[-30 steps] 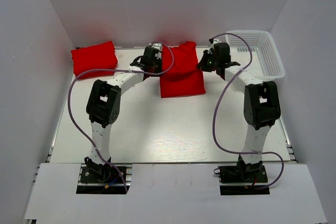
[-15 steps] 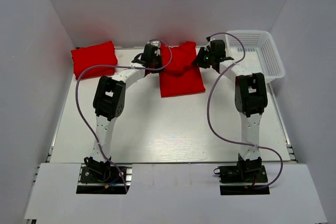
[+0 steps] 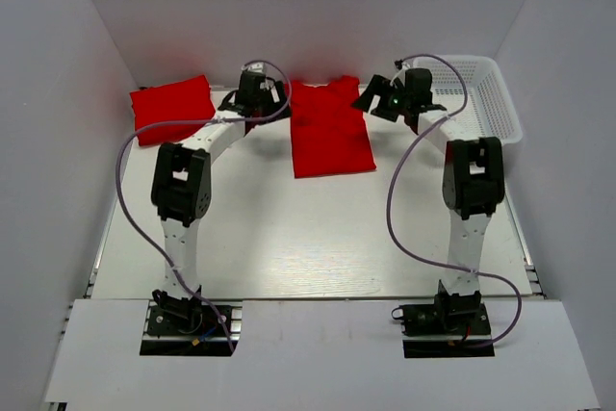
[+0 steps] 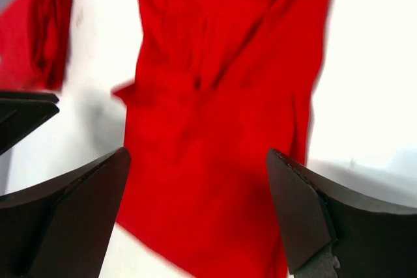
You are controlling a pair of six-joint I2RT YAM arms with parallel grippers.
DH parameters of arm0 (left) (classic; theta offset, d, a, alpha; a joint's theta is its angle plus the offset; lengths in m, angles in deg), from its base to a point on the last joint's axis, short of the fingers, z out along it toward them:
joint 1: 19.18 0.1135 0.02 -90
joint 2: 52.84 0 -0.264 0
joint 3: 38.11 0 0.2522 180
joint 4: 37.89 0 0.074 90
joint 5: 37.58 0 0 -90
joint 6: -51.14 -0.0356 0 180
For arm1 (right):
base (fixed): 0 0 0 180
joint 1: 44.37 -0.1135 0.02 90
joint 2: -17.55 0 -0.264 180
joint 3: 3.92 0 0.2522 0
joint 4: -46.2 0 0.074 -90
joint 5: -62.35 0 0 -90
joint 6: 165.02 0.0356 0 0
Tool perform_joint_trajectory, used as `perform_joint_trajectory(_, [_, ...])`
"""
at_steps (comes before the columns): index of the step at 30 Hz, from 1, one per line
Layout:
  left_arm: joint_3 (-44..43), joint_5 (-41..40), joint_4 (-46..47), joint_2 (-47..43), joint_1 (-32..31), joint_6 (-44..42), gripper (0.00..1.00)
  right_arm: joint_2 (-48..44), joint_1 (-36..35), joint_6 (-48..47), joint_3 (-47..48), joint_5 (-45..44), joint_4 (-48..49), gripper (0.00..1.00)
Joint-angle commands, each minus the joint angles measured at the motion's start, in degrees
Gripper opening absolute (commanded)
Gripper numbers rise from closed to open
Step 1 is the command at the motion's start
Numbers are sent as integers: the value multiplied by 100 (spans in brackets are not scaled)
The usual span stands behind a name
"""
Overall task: Fold and stack the t-shirts
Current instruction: Fold the folded rectangular tshirt in 1/3 of the way, then grab one side of the 2/3 rectangular tshirt with both arms
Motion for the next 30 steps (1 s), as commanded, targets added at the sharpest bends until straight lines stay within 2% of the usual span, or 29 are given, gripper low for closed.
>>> perform_joint_trajectory(1, [970, 867, 217, -899, -280, -421, 100, -964, -54, -743, -994, 135, -67, 90])
perform_joint_trajectory(3, [1428, 1413, 218, -1031, -333, -527, 100, -1492, -54, -945, -1784, -5, -120, 90])
perform_joint_trajectory(10, [2125, 1468, -64, -1093, -773, -668, 100, -2161, -37, -1157, -3150, -76, -85, 90])
perform_joint_trajectory(18, [2379, 1372, -266, -1093, -887, -668, 99, -1942, -2, -1272, -3372, 29, -146, 90])
perform_joint_trajectory(25, [2433, 1240, -266, -822, -940, -721, 83, -1581, -2, -1298, -3152, 29, -172, 90])
perform_joint_trajectory(26, [2381, 1240, -266, -751, -940, -721, 76, -1546, -2, -1298, -3152, -5, -164, 90])
perform_joint_trajectory(29, [2328, 1240, -327, -680, -940, -835, 68, -1458, -10, -1307, -3134, -50, -190, 90])
perform_joint_trajectory(30, [2327, 1292, -327, -680, -940, -835, 61, -1423, -10, -1307, -3117, 20, -164, 89])
